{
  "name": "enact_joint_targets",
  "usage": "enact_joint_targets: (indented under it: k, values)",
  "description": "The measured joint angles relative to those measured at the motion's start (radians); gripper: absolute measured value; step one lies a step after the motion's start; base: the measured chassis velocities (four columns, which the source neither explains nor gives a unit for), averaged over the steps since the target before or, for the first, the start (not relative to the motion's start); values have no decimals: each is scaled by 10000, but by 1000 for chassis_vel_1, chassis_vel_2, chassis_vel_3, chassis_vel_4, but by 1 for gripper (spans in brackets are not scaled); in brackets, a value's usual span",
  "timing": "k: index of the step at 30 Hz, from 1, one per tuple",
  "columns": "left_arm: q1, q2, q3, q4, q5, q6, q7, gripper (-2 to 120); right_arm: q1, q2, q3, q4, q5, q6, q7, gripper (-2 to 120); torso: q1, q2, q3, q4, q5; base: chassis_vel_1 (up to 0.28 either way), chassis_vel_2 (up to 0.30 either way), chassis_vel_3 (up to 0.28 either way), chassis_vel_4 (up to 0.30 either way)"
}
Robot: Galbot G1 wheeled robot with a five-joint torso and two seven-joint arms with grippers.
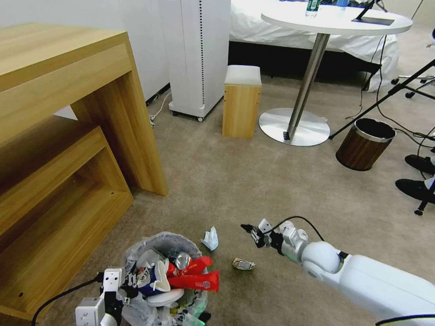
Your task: Pick up the trash bin and place the garbage on the floor into it.
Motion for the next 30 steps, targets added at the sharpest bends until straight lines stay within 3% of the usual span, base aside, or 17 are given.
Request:
enact_joint_targets:
  k: [3,5,15,17,19,25,30]
  values:
    - [76,9,23,-3,107,0,17,0,-250,115,-54,-317,101,-377,-64,26,0,1,0,2,-1,0,0,0,0]
    - [82,9,33,-2,124,-1,19,0,-252,161,-85,-413,94,-393,-100,30,0,1,0,3,-2,0,0,0,0]
    - [167,-41,166,55,403,-21,53,0,-279,660,-353,-1255,-253,-242,-486,70,0,1,0,3,-2,0,0,0,0]
    - [170,-45,185,66,436,-26,59,0,-290,738,-383,-1362,-325,-189,-523,74,0,1,0,3,-2,0,0,0,0]
    - [166,-69,245,117,516,-31,79,0,-323,976,-415,-1673,-472,-98,-593,86,0,0,0,3,-1,0,0,0,0]
    - [162,-126,389,238,704,-44,105,0,-348,1311,-537,-2206,-667,57,-769,100,0,1,0,3,-4,0,0,0,0]
    - [171,-147,447,296,768,-74,130,0,-320,1648,-613,-2749,-771,175,-844,100,0,0,0,3,-2,0,0,0,0]
